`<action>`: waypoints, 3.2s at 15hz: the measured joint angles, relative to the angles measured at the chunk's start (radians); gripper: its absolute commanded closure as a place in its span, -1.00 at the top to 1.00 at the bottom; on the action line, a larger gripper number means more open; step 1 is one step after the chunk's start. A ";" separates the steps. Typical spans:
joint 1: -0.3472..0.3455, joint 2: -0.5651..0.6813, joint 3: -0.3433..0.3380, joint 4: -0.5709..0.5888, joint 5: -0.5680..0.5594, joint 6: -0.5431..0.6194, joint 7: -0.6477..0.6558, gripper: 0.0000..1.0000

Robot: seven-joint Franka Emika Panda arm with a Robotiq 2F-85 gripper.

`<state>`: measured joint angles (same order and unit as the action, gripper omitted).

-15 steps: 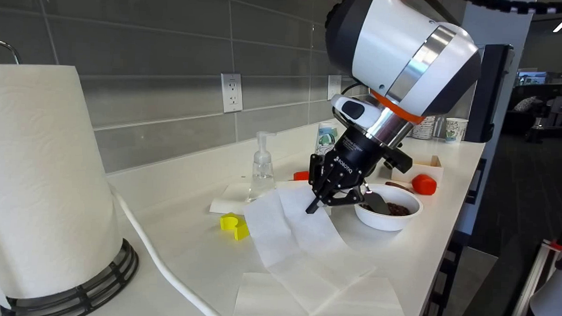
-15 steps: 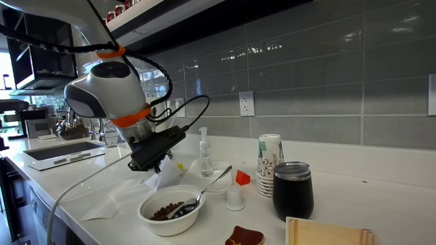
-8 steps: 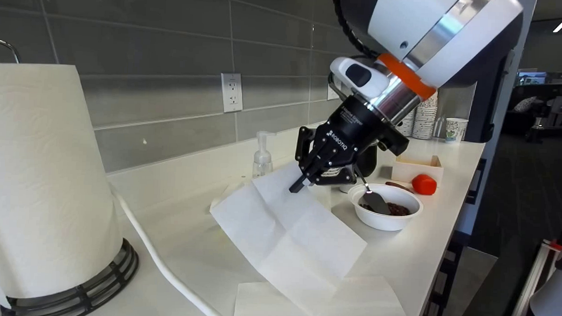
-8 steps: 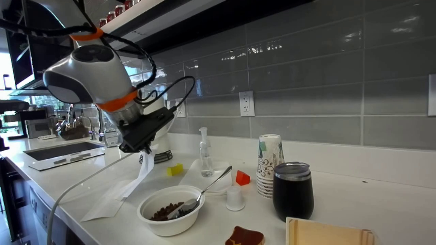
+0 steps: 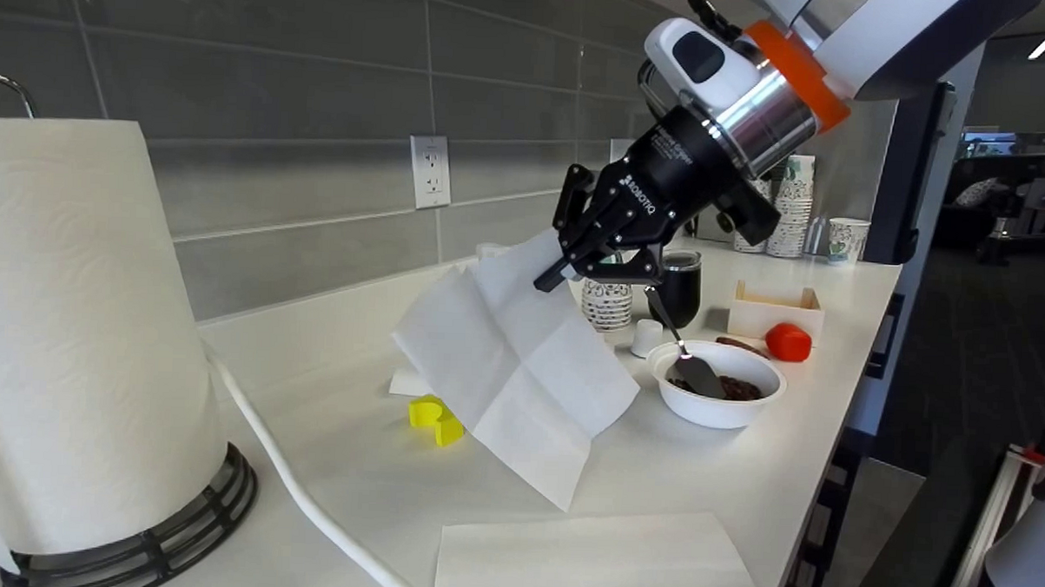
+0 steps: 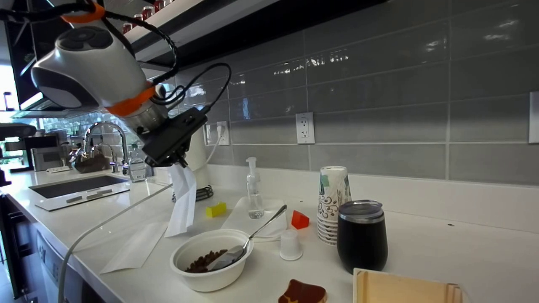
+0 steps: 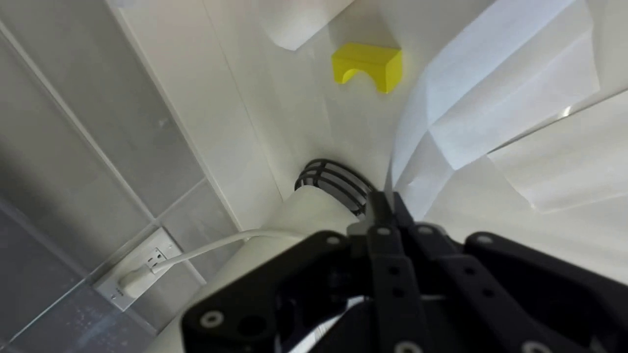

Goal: Fold the paper in half

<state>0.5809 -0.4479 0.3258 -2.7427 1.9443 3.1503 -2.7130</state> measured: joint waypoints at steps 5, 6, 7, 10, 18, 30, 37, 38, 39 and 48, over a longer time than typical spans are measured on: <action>-0.002 0.029 -0.022 -0.016 0.069 0.028 0.000 -1.00; -0.006 0.039 -0.026 -0.017 0.080 0.030 0.000 -1.00; -0.013 0.050 -0.027 -0.018 0.086 0.033 0.000 -1.00; -0.044 0.086 -0.027 -0.019 0.087 0.040 0.000 -1.00; -0.090 0.175 0.017 -0.019 -0.030 0.101 -0.001 -1.00; -0.083 0.286 0.091 -0.019 -0.203 0.162 -0.001 -1.00; -0.078 0.375 0.094 -0.019 -0.356 0.162 -0.001 -1.00; -0.078 0.385 0.094 -0.019 -0.381 0.162 -0.001 -1.00; -0.078 0.394 0.094 -0.019 -0.407 0.162 -0.001 -1.00; -0.083 0.486 0.077 -0.019 -0.641 0.174 -0.001 -1.00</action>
<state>0.4977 0.0383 0.4031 -2.7616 1.3038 3.3240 -2.7139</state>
